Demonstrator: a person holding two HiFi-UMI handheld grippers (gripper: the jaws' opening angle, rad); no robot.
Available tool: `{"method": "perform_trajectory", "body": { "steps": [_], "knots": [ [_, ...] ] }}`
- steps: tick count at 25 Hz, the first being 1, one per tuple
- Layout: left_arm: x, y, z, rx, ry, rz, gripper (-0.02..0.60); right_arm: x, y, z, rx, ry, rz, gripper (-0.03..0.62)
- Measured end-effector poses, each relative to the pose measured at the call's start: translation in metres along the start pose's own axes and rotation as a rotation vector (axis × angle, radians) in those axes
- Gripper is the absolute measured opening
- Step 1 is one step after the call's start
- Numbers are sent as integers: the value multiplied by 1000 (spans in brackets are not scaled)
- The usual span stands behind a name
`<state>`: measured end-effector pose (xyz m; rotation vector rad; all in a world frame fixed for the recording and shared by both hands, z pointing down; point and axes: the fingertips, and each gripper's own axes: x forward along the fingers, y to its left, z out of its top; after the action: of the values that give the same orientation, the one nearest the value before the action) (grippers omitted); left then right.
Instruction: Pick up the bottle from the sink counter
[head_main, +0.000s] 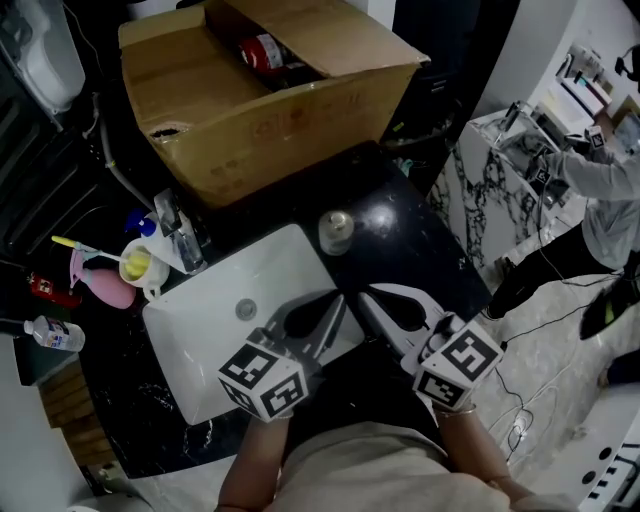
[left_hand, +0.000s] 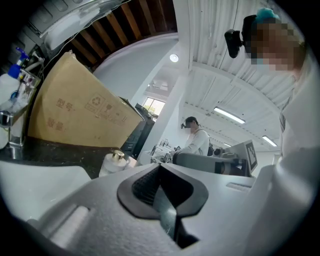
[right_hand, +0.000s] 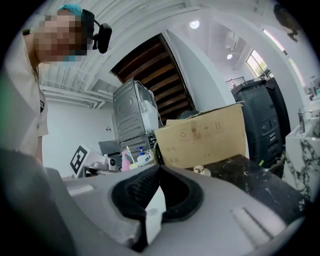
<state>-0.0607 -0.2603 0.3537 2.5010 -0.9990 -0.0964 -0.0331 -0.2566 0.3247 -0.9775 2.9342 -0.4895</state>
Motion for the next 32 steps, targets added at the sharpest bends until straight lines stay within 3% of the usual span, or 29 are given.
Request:
{"method": "perform_trajectory", "body": {
  "steps": [5, 16, 20, 32],
  "knots": [
    [12, 16, 2, 8, -5, 60, 5, 0, -21, -6, 21, 16, 0, 2],
    [52, 50, -10, 15, 66, 154, 5, 2, -63, -7, 55, 49, 23, 2],
    [61, 56, -8, 10, 46, 158, 5, 3, -75, -7, 72, 53, 36, 2],
    [72, 90, -17, 35, 85, 317, 6, 13, -101, -13, 79, 95, 81, 2]
  ]
}}
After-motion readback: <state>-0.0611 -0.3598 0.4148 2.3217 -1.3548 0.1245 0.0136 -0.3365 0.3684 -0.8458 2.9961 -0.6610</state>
